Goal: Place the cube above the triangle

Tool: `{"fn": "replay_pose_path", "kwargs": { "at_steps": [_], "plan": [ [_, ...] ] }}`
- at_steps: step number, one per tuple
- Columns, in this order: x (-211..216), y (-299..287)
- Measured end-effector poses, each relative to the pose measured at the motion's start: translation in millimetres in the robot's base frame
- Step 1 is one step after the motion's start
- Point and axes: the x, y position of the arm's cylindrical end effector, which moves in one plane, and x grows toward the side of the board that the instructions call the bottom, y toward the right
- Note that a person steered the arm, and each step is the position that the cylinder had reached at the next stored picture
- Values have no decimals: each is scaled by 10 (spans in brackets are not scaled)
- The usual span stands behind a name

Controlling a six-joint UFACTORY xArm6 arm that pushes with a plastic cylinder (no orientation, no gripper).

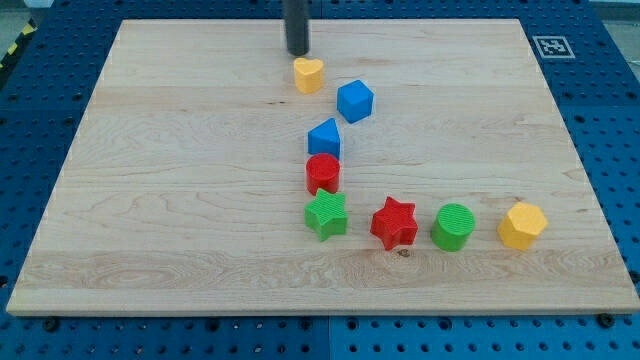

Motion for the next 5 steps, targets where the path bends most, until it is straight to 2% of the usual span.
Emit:
{"fn": "replay_pose_path", "kwargs": {
  "at_steps": [1, 2, 3, 5],
  "plan": [
    [204, 619],
    [711, 986],
    [989, 1010],
    [1146, 645]
  ]
}}
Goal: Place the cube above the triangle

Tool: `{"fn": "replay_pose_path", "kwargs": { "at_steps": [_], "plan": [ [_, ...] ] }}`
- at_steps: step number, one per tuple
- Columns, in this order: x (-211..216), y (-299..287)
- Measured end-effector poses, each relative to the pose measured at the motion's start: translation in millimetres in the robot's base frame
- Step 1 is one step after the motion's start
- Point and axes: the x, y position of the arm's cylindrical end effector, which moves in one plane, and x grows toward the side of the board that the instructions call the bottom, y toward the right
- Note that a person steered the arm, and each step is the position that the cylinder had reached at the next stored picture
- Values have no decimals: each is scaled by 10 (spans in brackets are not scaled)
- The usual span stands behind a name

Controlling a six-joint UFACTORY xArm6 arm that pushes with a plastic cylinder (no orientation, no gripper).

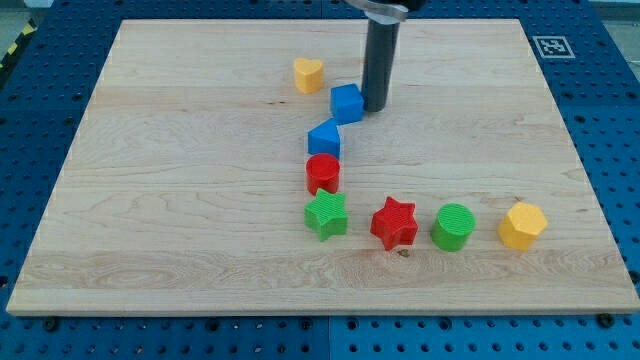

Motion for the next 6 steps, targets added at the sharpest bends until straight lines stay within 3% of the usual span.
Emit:
{"fn": "replay_pose_path", "kwargs": {
  "at_steps": [1, 3, 5, 6],
  "plan": [
    [0, -169],
    [-49, 92],
    [-596, 224],
    [-649, 492]
  ]
}}
